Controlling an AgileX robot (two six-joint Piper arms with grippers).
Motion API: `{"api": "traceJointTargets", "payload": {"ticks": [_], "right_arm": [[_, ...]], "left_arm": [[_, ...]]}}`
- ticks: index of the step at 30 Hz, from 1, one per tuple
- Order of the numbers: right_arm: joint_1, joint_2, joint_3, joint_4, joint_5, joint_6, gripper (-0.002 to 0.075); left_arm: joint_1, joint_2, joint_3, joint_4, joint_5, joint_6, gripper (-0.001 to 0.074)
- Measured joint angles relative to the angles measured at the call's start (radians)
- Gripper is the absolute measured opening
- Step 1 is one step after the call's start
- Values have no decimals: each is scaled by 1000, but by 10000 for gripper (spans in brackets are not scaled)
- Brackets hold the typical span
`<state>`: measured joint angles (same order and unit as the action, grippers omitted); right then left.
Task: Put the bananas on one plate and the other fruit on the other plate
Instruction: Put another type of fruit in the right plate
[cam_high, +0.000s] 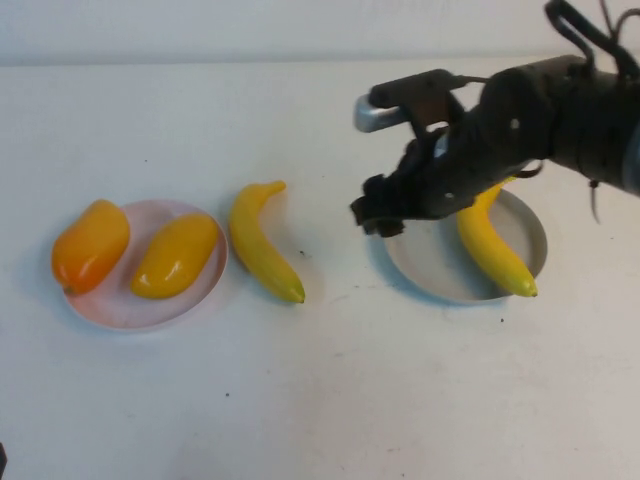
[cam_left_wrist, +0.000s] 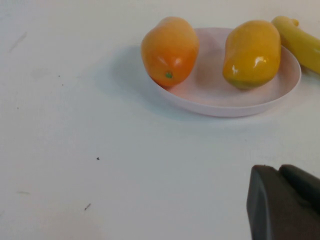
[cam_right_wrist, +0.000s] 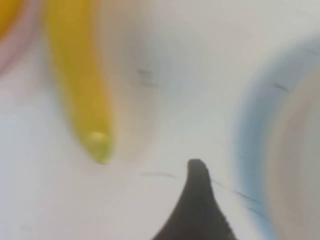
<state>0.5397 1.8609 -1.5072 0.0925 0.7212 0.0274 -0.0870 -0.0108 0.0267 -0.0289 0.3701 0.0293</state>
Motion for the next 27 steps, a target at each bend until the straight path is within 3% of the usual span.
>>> {"api": "traceJointTargets", "payload": {"ticks": [8, 18, 27], "right_arm": [[143, 201, -243, 88, 44, -213, 476], [162, 423, -502, 128, 163, -271, 524], [169, 493, -539, 122, 163, -293, 507]], "left_arm": [[0, 0, 0, 0, 0, 0, -4], [0, 0, 0, 0, 0, 0, -4], [0, 0, 0, 0, 0, 0, -4]]}}
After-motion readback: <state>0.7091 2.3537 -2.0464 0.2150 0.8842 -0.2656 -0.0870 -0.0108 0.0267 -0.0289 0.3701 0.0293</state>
